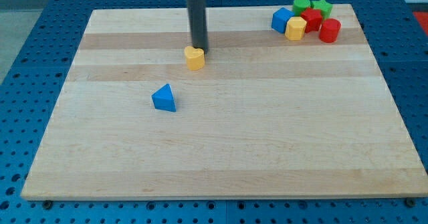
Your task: Slide the heart vertically above the triangle
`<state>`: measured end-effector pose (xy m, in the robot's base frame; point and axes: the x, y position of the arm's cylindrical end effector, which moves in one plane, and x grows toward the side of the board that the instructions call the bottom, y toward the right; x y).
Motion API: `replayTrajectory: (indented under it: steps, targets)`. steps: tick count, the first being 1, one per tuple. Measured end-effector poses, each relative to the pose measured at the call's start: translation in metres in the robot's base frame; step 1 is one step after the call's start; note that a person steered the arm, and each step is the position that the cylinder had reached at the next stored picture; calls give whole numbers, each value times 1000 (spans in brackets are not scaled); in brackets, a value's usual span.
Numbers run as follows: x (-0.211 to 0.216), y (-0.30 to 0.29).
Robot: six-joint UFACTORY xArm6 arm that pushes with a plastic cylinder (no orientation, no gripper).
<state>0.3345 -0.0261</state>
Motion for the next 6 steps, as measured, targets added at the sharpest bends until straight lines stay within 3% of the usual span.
replayTrajectory:
  steps: [2, 3, 5, 6]
  targets:
    - [52, 20]
    - [48, 2]
    - [-43, -45]
    - [-66, -78]
